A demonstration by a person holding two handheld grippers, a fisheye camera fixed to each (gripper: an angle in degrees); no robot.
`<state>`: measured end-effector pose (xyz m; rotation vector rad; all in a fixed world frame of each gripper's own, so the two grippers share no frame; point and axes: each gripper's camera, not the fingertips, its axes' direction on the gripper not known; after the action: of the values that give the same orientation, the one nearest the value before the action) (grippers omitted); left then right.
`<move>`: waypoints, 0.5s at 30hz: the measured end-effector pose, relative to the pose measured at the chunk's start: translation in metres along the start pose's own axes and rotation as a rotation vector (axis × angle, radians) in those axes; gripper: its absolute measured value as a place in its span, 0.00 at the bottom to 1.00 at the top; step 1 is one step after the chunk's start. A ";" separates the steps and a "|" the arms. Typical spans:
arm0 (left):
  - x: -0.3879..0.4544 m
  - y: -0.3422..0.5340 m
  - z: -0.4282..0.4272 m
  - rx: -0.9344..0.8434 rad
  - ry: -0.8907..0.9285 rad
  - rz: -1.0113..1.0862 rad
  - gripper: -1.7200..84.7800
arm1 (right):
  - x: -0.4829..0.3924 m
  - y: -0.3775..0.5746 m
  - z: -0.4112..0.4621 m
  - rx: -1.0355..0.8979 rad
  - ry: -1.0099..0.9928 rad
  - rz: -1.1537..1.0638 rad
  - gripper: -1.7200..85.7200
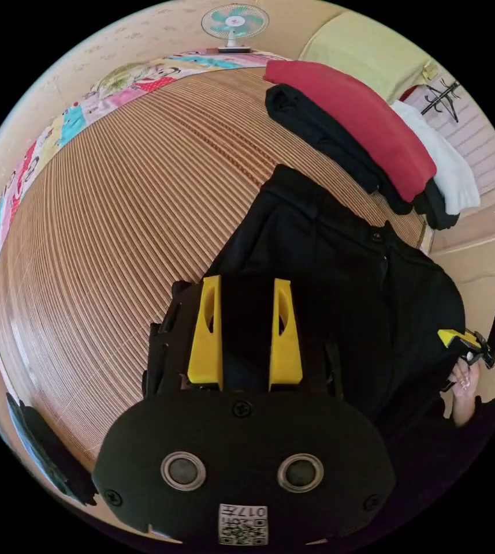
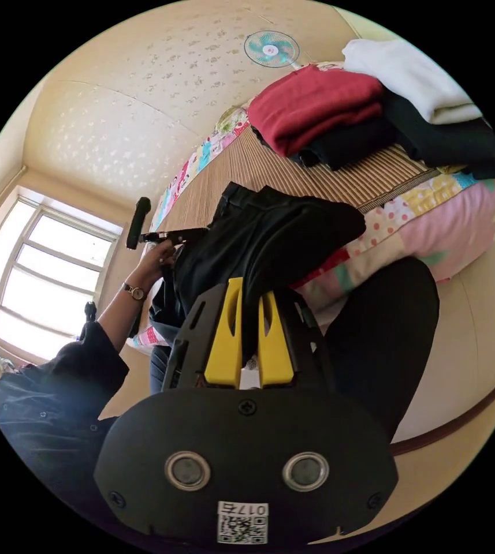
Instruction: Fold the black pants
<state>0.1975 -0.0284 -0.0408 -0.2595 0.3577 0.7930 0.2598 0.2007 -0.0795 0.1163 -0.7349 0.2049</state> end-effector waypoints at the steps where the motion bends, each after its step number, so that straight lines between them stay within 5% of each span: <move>1: 0.014 0.023 -0.011 0.052 -0.055 0.025 0.10 | -0.016 0.004 -0.012 -0.006 -0.013 -0.151 0.02; 3: 0.027 0.071 -0.034 0.160 -0.067 0.030 0.08 | -0.043 0.013 -0.034 -0.001 0.000 -0.370 0.02; 9: 0.008 0.318 -0.153 0.739 0.337 -0.192 0.07 | -0.106 0.027 -0.130 0.137 -0.127 -0.706 0.02; 15: 0.041 0.455 -0.313 1.223 0.222 -0.010 0.03 | -0.175 0.037 -0.203 0.453 -0.454 -0.954 0.02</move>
<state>-0.1763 0.1932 -0.3840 0.8030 0.9758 0.4213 0.2573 0.2468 -0.3462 0.9442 -0.9958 -0.5928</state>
